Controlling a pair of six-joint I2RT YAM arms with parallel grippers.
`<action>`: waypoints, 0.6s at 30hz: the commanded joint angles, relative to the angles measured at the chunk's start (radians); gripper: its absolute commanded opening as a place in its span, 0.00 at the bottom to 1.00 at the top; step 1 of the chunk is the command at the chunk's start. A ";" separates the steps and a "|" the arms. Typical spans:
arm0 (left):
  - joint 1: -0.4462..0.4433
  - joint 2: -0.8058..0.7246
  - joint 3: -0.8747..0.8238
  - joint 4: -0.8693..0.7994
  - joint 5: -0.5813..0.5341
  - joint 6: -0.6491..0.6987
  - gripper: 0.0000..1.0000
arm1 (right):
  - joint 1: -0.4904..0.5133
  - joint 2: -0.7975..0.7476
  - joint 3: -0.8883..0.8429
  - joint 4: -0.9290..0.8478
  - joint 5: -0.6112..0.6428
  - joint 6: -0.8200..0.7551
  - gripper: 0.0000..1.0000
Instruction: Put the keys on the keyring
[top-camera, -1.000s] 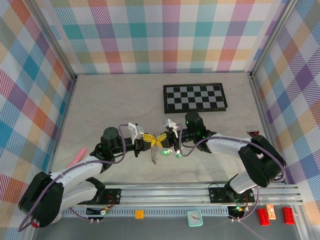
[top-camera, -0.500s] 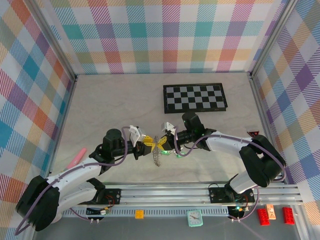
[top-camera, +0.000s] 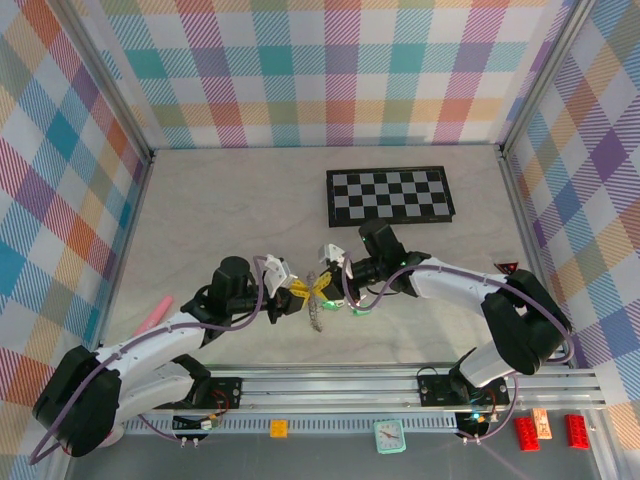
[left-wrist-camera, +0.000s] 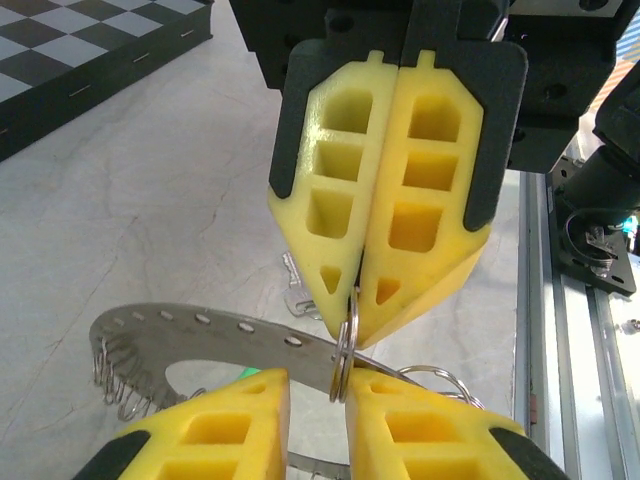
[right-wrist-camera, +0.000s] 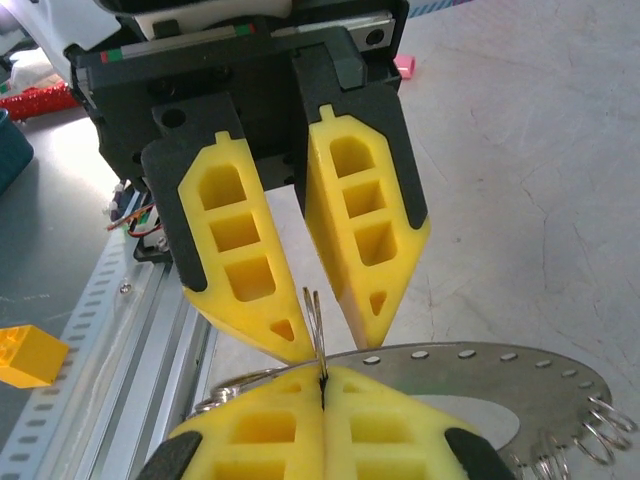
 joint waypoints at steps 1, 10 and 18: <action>-0.007 -0.006 0.032 -0.004 0.011 0.028 0.21 | 0.018 -0.026 0.039 -0.081 -0.008 -0.065 0.00; -0.007 -0.040 0.033 -0.017 -0.002 0.025 0.21 | 0.034 -0.028 0.090 -0.209 0.044 -0.123 0.00; -0.007 -0.046 0.031 -0.017 0.016 0.034 0.00 | 0.036 -0.072 0.045 -0.118 0.059 -0.084 0.19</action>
